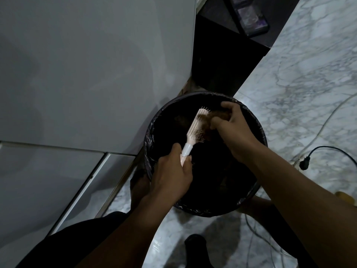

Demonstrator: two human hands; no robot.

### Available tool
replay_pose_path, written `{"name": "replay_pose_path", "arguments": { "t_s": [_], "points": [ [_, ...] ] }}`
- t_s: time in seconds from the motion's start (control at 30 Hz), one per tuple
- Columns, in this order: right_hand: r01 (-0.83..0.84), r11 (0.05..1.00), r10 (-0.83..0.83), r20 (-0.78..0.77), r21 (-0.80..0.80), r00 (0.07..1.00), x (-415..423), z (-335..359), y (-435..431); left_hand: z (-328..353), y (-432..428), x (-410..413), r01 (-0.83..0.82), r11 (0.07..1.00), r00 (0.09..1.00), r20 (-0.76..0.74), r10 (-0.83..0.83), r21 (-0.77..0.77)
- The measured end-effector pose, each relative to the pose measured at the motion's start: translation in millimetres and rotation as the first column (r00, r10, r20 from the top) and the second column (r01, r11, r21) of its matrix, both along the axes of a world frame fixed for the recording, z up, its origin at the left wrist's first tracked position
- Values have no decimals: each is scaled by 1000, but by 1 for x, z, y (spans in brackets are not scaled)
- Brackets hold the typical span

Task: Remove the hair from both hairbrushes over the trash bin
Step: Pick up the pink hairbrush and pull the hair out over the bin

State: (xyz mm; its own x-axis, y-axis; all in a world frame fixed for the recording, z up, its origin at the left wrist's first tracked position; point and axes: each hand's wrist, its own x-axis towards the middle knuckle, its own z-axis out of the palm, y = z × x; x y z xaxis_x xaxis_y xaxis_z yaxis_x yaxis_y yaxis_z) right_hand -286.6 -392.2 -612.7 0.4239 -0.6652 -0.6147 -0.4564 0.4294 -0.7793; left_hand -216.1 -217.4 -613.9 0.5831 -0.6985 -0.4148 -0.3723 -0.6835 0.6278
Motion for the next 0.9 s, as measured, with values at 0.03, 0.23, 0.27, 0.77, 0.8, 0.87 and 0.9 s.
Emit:
{"name": "replay_pose_path", "arguments": {
  "t_s": [0.03,0.23,0.27,0.77,0.8,0.87,0.9],
  "points": [
    [-118,985,114,-38,-123,993,-1,-2,2,1,0,0,12,1000,1000,4,-12,2],
    [-295,789,230,-187,-539,955,-3,-8,7,2,1,-1,67,998,995,71,-67,6],
    [-290,769,221,-189,-570,957,-4,-8,8,2,1,-1,69,998,995,73,-68,-3],
    [121,978,-127,25,171,992,4,3,-8,-1,-3,1,-34,999,998,44,35,-20],
    [46,987,-49,17,153,999,4,5,-7,-1,-3,1,-43,999,998,42,44,-18],
    [-108,988,108,8,107,994,2,9,-3,0,-4,2,-56,998,997,46,57,-14],
    [-173,982,174,0,78,985,2,8,-1,0,-4,2,-58,998,997,49,58,-14]
  ]
}}
